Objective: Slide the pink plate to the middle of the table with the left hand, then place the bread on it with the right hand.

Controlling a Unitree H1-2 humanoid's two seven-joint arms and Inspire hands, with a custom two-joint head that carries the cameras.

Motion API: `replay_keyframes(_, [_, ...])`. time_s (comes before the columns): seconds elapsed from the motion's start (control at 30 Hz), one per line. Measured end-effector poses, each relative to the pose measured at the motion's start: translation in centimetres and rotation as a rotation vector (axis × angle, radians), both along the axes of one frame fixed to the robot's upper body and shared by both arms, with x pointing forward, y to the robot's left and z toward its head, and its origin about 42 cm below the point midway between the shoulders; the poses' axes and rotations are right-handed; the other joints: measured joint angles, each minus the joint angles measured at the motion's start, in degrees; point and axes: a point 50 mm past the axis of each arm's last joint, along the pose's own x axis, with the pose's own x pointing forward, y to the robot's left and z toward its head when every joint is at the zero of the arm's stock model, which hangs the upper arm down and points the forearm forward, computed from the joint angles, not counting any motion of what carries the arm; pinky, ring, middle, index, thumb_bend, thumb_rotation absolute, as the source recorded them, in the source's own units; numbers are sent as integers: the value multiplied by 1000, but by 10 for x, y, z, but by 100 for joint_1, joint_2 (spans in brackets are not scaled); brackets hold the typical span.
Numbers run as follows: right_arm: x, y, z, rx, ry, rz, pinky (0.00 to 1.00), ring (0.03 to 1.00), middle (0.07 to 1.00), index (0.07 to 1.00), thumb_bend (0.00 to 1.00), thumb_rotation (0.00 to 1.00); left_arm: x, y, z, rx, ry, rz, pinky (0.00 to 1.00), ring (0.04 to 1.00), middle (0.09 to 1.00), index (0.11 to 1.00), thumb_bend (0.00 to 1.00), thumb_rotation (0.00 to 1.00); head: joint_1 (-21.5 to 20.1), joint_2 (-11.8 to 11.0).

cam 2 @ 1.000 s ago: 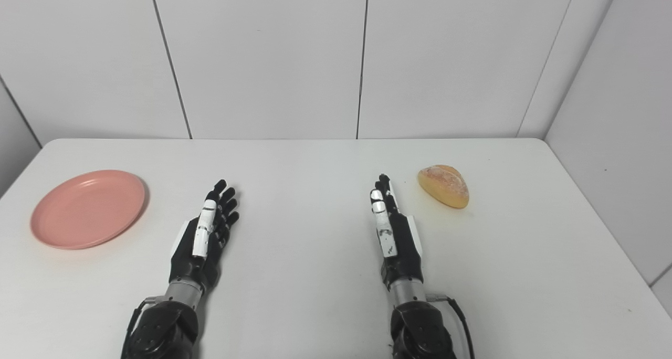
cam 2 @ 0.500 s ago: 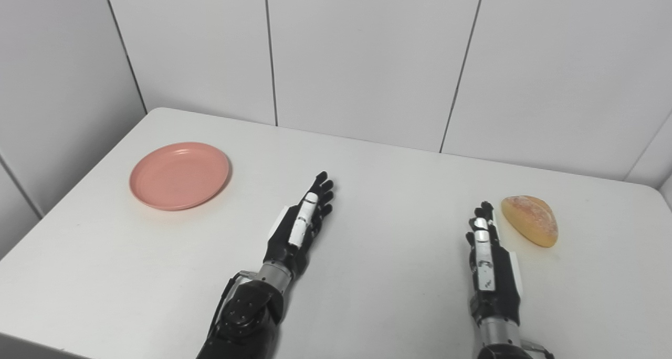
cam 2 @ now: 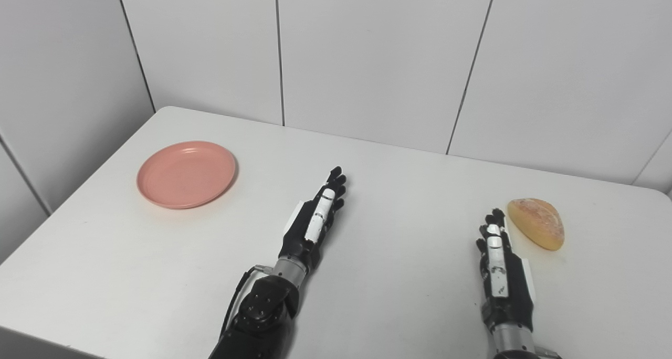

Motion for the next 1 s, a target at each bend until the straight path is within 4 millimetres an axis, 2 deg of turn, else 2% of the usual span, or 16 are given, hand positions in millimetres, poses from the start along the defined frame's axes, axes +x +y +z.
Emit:
replay_keyframes(0.1, [0,0,0,0,-1,1,1000,1000,1000,1000,575,928,2,4,0,2,0,15,1000,993,978,964,421,1000,-17,0])
replay_keyframes(0.17, [0,0,0,1,-1,0,1000,1000,1000,1000,563,928,3,9,0,0,1,42,946,947,930,918,427,1000,0,-18])
replay_keyframes(0.23, [0,0,0,0,-1,1,1000,1000,1000,1000,557,940,4,14,1,2,-6,88,940,941,922,915,432,1000,9,-18])
replay_keyframes(0.47, [1,0,1,0,-3,3,1000,1000,1000,1000,569,938,9,49,5,-44,-20,153,929,935,921,912,462,1000,9,-44])
replay_keyframes(0.57, [3,1,1,1,-3,4,1000,1000,1000,1000,579,933,11,62,14,-70,-47,181,885,901,884,868,490,1000,17,-61])
replay_keyframes(0.67, [5,2,1,0,-3,8,1000,1000,1000,1000,586,944,18,73,24,-82,-70,220,893,888,863,847,532,1000,61,-62])
replay_keyframes(0.8, [5,2,1,-1,-4,12,1000,1000,1000,1000,598,948,24,84,38,-84,-108,262,829,842,828,813,494,1000,62,-62])
replay_keyframes(1.0, [6,1,1,0,-6,7,1000,1000,1000,1000,532,938,27,114,47,-81,-137,358,771,804,801,786,529,1000,123,-62])
